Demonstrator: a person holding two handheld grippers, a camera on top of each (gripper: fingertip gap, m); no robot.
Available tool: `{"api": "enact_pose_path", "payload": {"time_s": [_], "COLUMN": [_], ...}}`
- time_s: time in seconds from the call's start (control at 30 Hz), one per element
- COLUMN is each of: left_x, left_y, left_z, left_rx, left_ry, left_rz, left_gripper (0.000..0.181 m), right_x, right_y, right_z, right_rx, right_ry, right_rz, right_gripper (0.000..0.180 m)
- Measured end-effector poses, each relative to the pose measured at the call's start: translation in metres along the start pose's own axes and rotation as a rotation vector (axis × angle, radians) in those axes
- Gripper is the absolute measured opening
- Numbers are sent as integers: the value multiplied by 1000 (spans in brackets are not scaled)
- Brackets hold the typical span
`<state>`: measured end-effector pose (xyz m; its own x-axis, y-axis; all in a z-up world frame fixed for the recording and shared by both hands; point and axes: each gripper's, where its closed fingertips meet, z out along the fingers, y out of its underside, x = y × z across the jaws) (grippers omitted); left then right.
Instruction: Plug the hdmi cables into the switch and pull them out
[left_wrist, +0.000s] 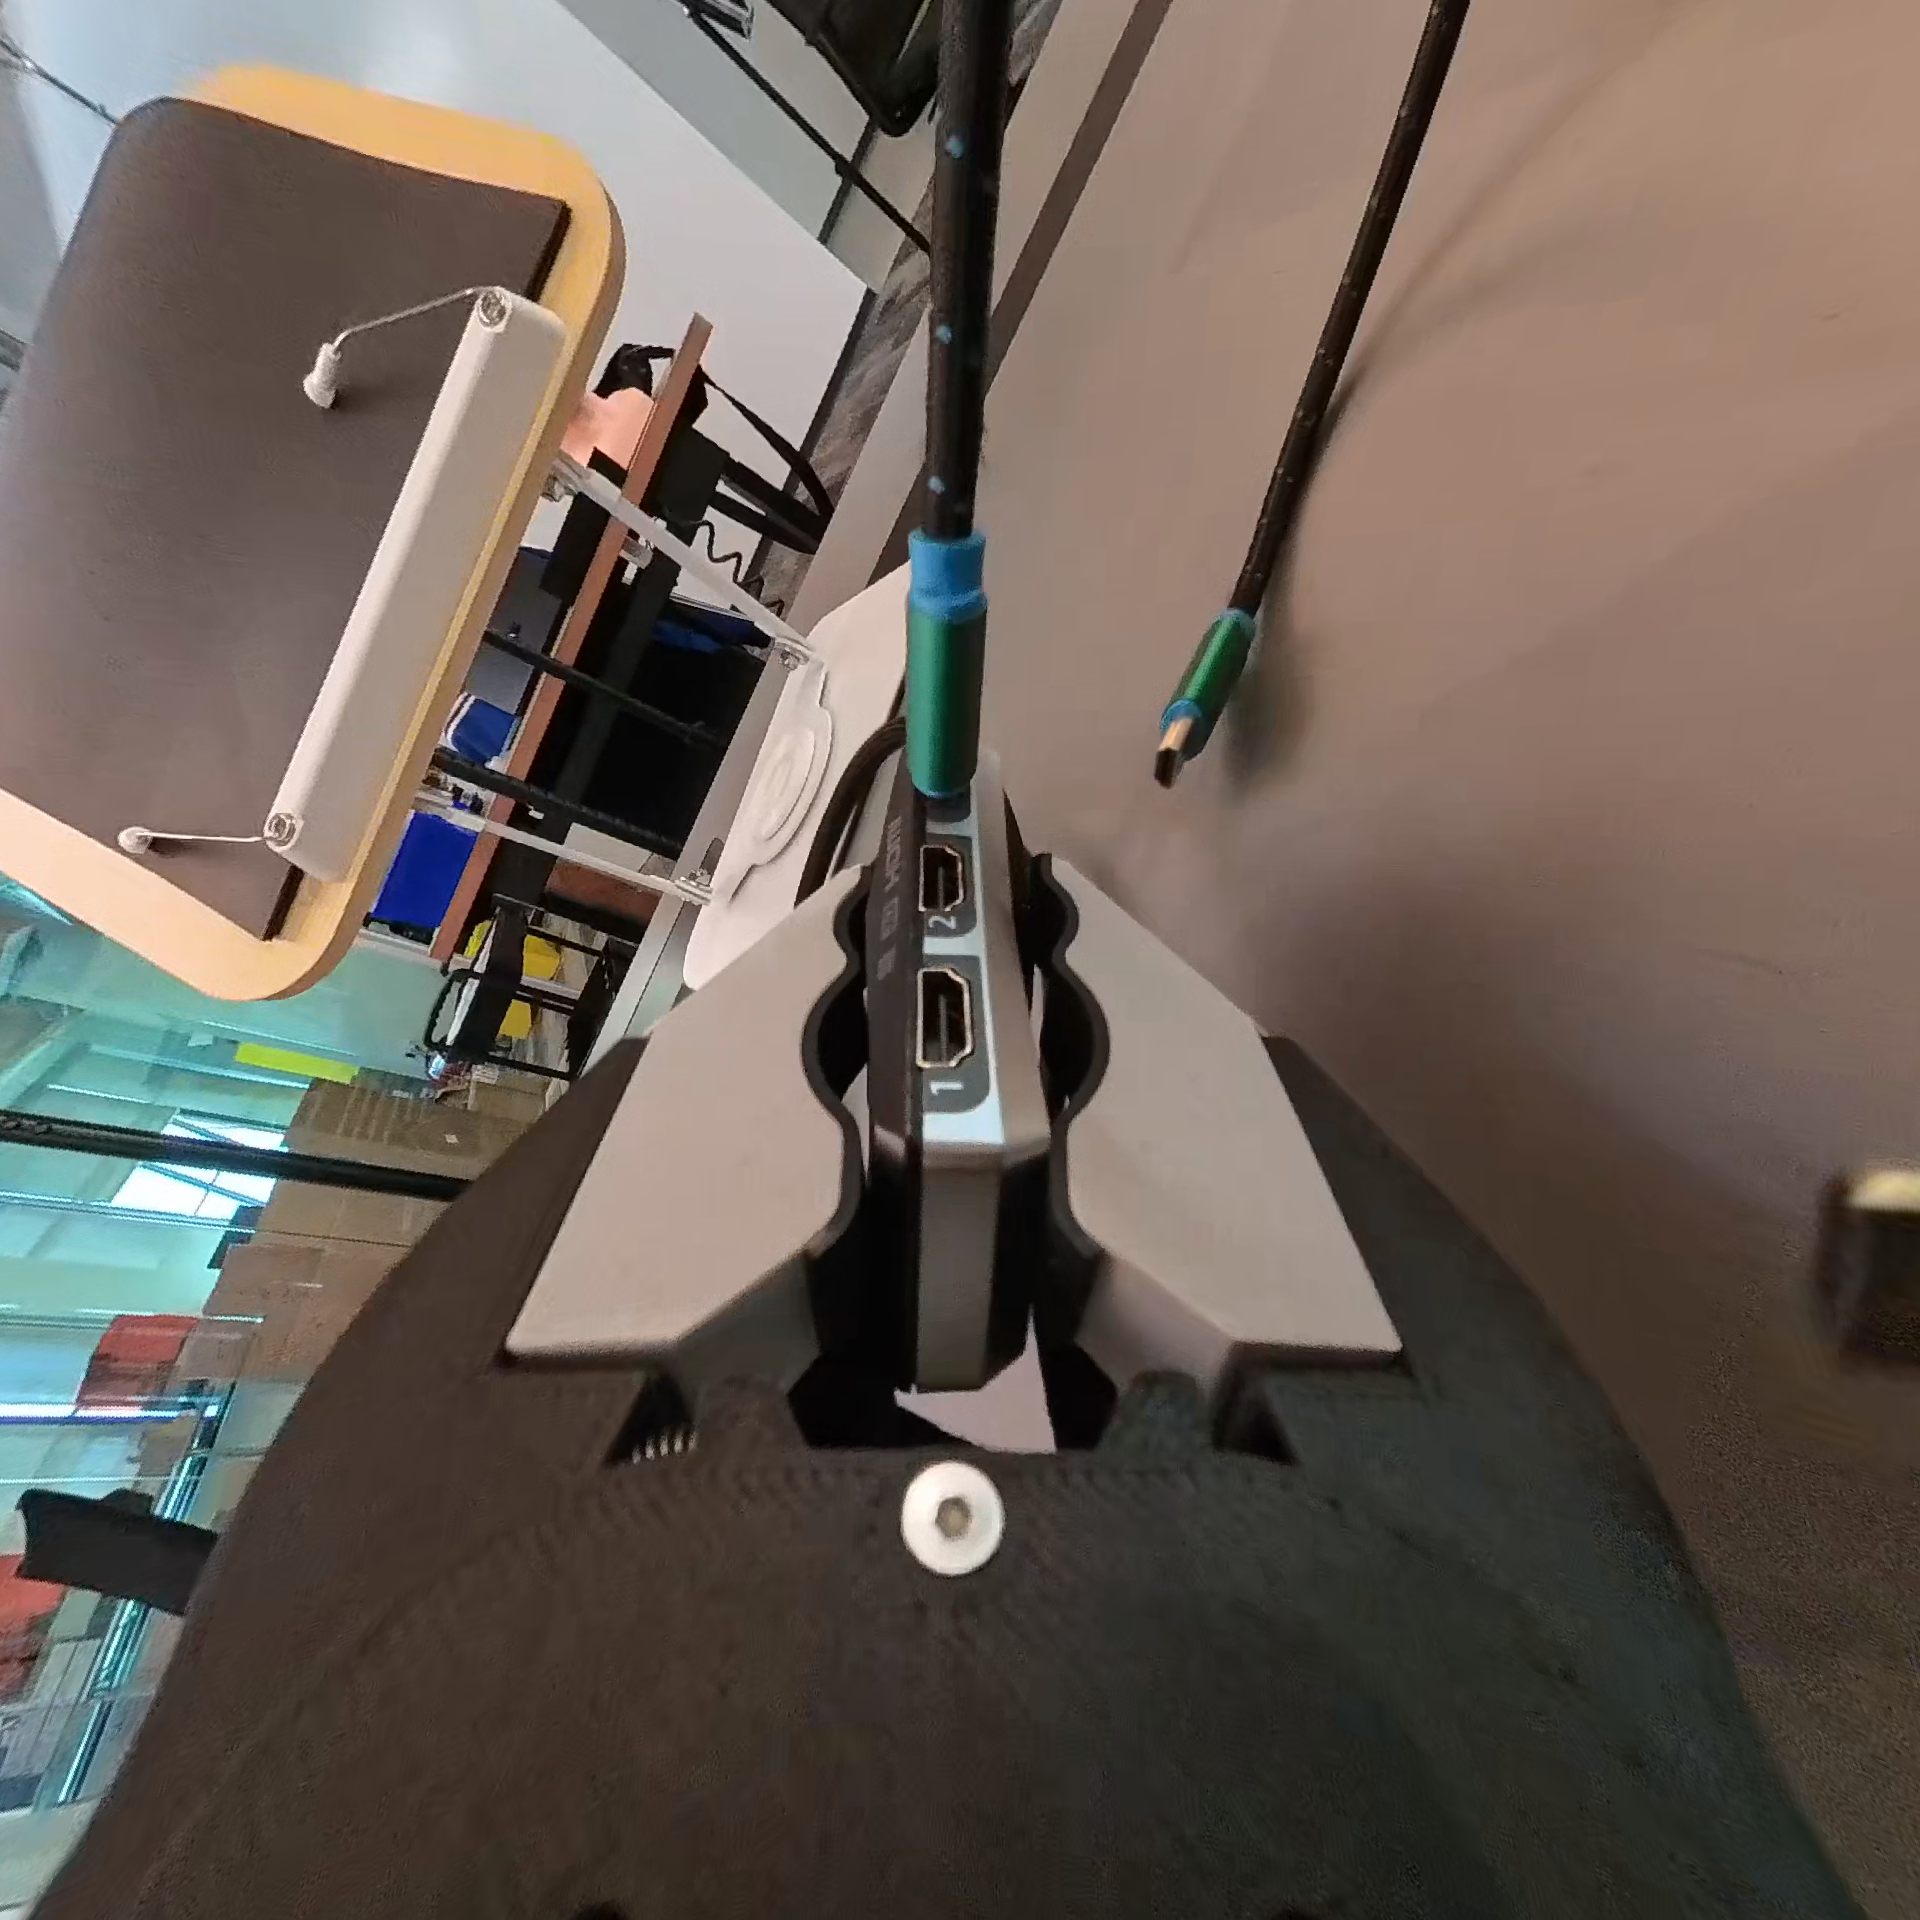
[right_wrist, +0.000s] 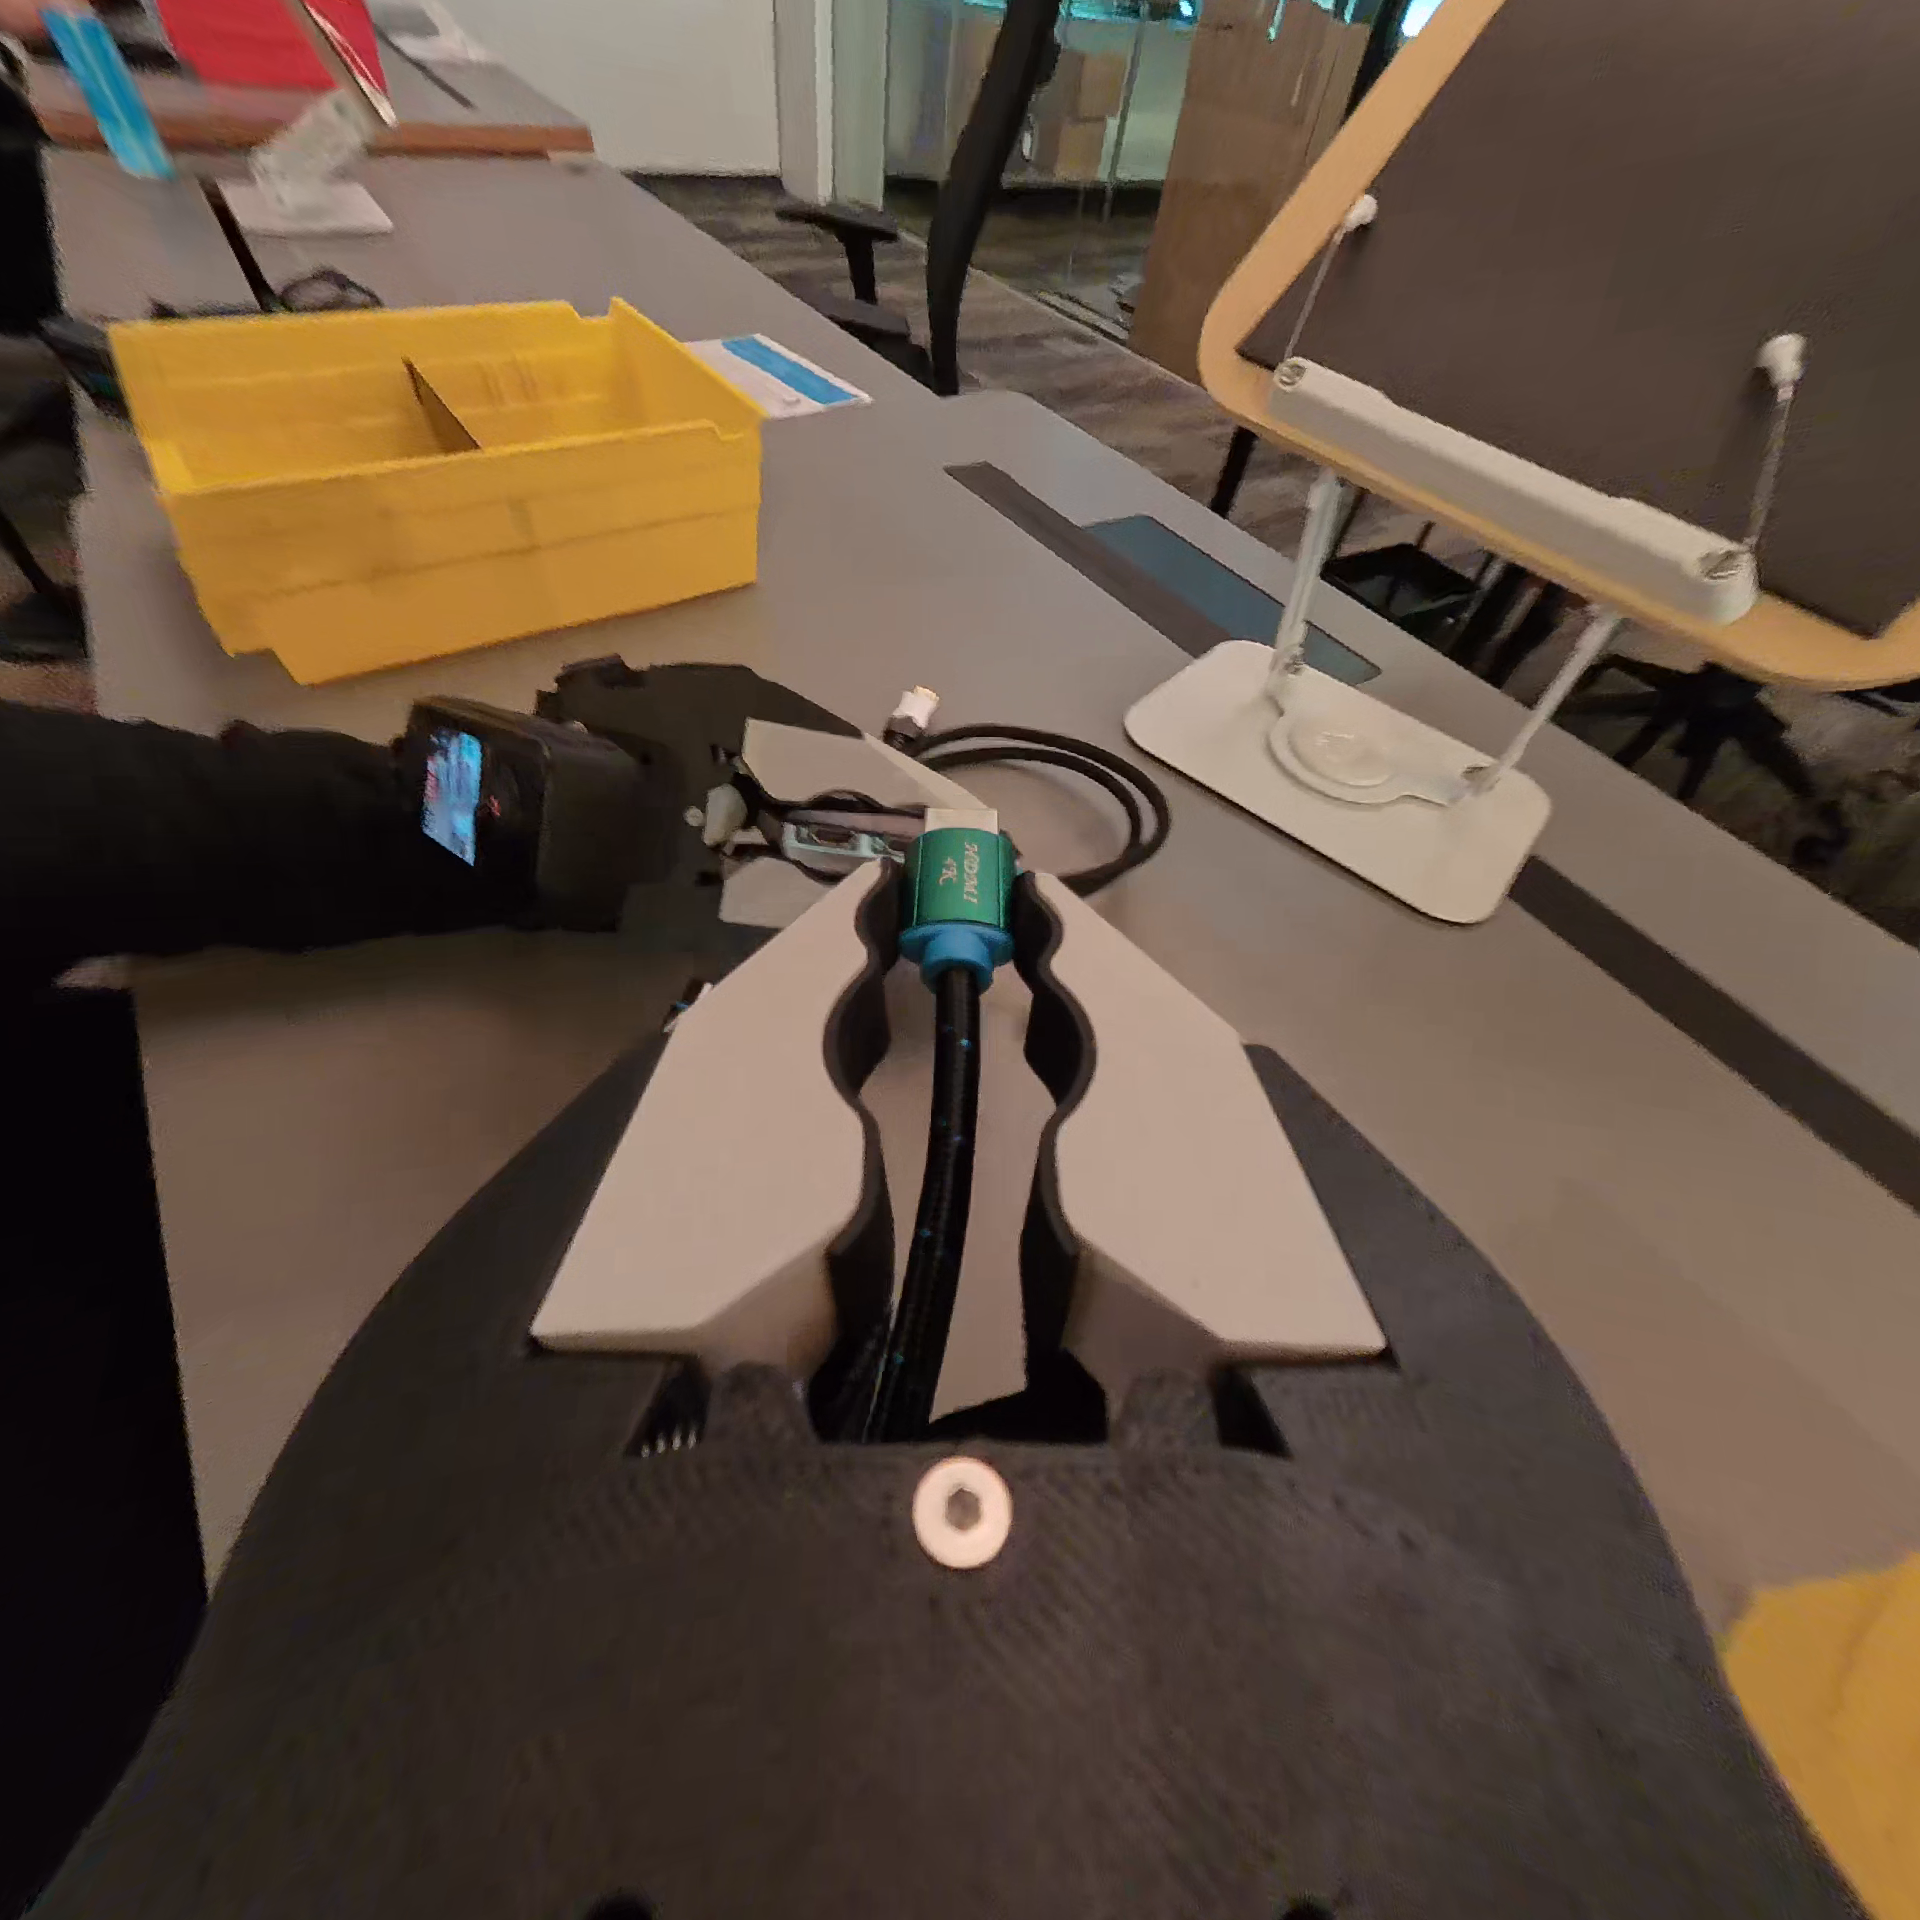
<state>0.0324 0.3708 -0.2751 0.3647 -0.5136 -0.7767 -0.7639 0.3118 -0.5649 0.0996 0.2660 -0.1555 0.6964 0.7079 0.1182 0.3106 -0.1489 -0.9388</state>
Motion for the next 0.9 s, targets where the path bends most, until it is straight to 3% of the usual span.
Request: {"api": "enact_pose_path", "payload": {"time_s": [0.17, 0.43, 0.63, 0.9], "left_x": [-7, -7, -5, -1], "left_y": [4, 5, 6, 7], "left_z": [-1, -2, -1, 1], "left_rx": [-2, 0, -6, -17], "left_ry": [-8, 4, 9, 18], "left_rz": [-46, -65, -59, -43], "left_gripper": [28, 28, 28, 29], "right_x": [32, 113, 173, 205], "right_y": [-30, -75, -54, 19], "right_z": [-46, -156, -215, -234], "right_rx": [16, 63, 108, 145], "right_ry": [83, 265, 412, 546], "right_rz": [-38, -145, -157, -114], "right_gripper": [19, 19, 19, 19]}}
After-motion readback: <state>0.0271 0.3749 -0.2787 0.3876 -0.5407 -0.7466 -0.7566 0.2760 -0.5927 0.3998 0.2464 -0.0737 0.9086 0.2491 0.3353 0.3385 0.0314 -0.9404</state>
